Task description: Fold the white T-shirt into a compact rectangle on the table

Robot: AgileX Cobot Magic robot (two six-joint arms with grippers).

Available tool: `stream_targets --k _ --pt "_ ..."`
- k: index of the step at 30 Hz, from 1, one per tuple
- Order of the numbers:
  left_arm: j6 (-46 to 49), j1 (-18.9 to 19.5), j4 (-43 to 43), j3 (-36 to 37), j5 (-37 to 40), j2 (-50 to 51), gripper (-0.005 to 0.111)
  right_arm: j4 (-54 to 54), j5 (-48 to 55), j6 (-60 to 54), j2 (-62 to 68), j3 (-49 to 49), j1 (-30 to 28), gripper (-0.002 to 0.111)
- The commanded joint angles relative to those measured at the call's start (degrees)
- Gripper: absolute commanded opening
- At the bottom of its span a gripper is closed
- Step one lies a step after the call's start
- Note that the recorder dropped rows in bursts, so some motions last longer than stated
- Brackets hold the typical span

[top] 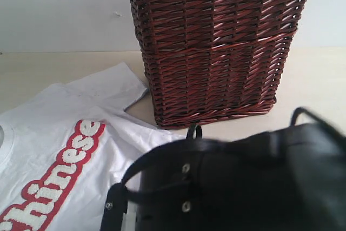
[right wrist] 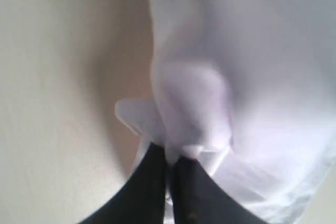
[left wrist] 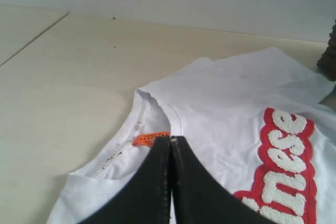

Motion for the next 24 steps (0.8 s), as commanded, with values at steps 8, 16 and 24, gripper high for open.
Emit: stream_targets --k 8,16,24 --pt "0.0 0.2 -0.2 0.0 -0.5 -0.3 0.0 21.9 8.1 -25.0 -15.8 -5.5 -0.3 0.0" --pt "0.0 0.2 -0.2 0.0 -0.5 -0.3 0.0 16.1 10.5 -18.0 -14.8 -4.2 -0.3 0.003" --pt "0.0 0.2 -0.2 0.0 -0.5 -0.3 0.0 -2.8 10.3 -3.2 -11.2 -3.2 -0.3 0.048"
